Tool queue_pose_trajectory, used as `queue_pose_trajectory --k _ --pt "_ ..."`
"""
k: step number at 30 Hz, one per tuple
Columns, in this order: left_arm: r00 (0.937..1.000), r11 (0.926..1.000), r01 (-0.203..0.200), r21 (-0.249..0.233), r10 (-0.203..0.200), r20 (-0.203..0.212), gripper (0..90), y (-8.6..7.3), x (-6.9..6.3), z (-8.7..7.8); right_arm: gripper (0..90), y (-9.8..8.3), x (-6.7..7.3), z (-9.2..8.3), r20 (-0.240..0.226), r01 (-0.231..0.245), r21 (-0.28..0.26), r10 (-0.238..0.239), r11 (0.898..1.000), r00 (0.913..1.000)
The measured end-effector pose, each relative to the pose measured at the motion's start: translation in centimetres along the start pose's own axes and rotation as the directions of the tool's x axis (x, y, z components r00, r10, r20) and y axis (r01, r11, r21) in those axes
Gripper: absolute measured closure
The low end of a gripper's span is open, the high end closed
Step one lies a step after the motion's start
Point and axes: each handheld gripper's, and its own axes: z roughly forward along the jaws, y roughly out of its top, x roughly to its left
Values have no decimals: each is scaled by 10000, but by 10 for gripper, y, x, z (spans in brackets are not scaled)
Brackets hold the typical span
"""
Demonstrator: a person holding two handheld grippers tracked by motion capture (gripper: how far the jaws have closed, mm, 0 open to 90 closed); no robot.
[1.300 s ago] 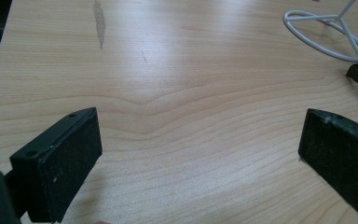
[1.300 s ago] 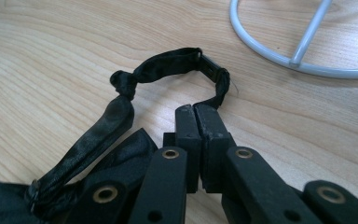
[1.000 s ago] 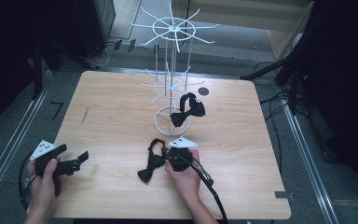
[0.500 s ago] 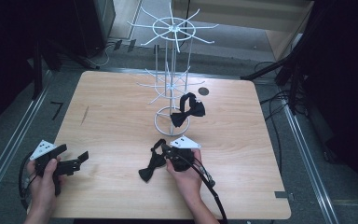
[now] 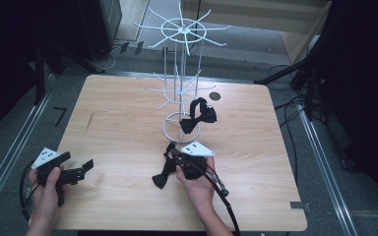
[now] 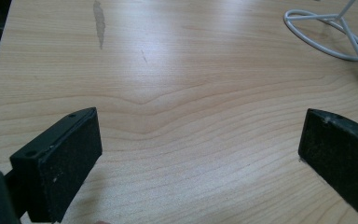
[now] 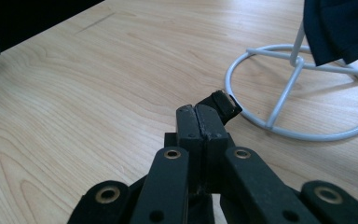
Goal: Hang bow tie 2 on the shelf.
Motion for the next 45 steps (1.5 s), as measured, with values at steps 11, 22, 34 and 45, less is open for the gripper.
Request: queue_pose_trajectory --k 11,22,34,45 --pt "10000 10000 -3 5 3 -4 0 0 0 0 900 9 1 -10 64 179 -393 -176 9991 9998" --pt "10000 10000 -11 19 11 8 0 0 0 0 900 19 1 -20 110 330 -693 -323 9970 9994" --pt "10000 10000 -23 30 23 -1 0 0 0 0 900 30 6 -29 68 560 -980 -556 9936 9984" --pt "10000 10000 -21 49 21 2 0 0 1 0 900 39 10 -36 -13 742 -1246 -749 9894 9972"
